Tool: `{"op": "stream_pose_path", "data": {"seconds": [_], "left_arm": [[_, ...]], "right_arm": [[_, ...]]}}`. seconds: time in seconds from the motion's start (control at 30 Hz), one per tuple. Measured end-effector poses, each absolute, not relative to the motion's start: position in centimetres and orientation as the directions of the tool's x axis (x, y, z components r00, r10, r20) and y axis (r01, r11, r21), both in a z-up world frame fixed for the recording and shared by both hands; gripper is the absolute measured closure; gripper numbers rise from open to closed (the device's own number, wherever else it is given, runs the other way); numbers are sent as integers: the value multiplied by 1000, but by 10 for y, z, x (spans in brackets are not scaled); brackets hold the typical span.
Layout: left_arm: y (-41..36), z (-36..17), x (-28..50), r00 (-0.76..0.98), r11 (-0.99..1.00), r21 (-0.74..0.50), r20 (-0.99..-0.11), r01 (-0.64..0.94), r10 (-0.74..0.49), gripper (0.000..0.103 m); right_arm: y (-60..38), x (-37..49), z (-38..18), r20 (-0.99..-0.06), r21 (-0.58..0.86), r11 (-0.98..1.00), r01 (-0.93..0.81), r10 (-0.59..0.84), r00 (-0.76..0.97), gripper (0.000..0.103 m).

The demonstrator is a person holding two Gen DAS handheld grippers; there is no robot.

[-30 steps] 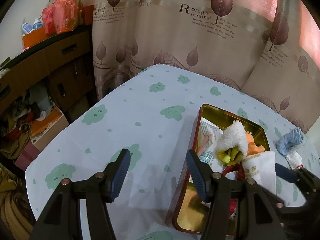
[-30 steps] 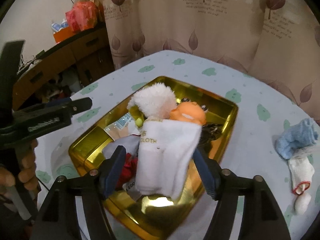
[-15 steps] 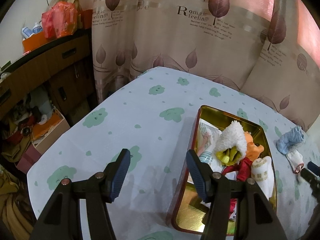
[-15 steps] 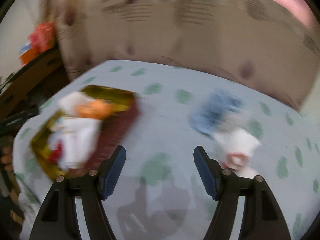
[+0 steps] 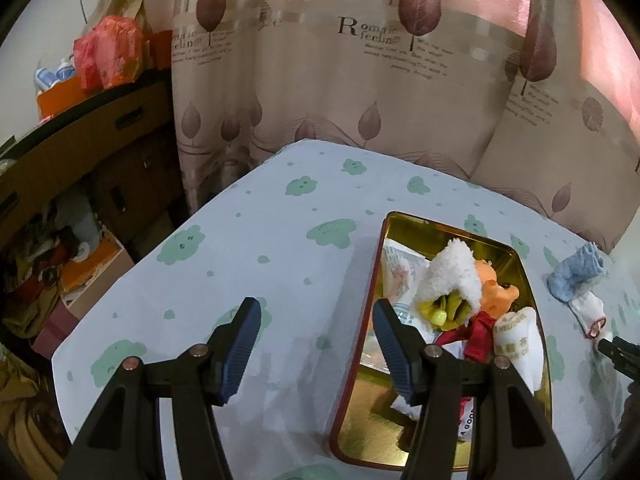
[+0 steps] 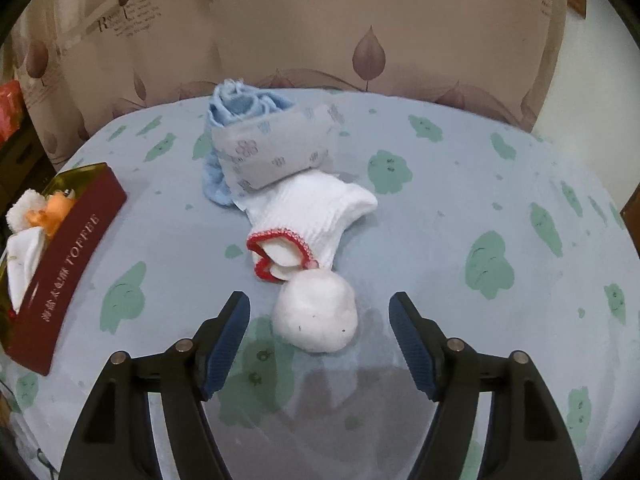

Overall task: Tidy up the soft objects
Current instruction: 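Grasp the white sock ball with the right gripper, then grasp the red-trimmed white knit sock with the left gripper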

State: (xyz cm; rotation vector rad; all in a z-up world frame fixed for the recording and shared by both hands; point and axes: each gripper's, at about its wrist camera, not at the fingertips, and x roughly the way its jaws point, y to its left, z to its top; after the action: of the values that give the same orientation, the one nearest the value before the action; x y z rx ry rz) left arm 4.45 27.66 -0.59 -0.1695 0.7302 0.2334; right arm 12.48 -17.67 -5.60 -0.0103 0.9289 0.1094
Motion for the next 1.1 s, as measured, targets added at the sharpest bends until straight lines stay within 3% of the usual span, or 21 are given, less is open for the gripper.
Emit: {"op": "stream_pose_path", "data": {"seconds": [0.2, 0.37, 0.43, 0.73, 1.1], "left_arm": [[268, -5, 45, 736, 969, -37, -658, -244, 160, 43], [260, -4, 44, 743, 976, -13, -650, -219, 158, 43], [254, -4, 42, 748, 978, -5, -645, -209, 157, 43], [200, 3, 36, 762, 996, -25, -646, -86, 49, 43], [78, 20, 50, 732, 974, 4, -661, 227, -168, 43]], "right_arm": [[-172, 137, -70, -802, 36, 994, -105, 91, 591, 36], [-177, 136, -71, -793, 65, 993, -101, 113, 599, 70], [-180, 131, -70, -790, 71, 992, -103, 119, 602, 75], [-211, 103, -68, -785, 4, 999, -54, 37, 619, 78], [-274, 92, -76, -791, 62, 995, 75, 3, 612, 78]]}}
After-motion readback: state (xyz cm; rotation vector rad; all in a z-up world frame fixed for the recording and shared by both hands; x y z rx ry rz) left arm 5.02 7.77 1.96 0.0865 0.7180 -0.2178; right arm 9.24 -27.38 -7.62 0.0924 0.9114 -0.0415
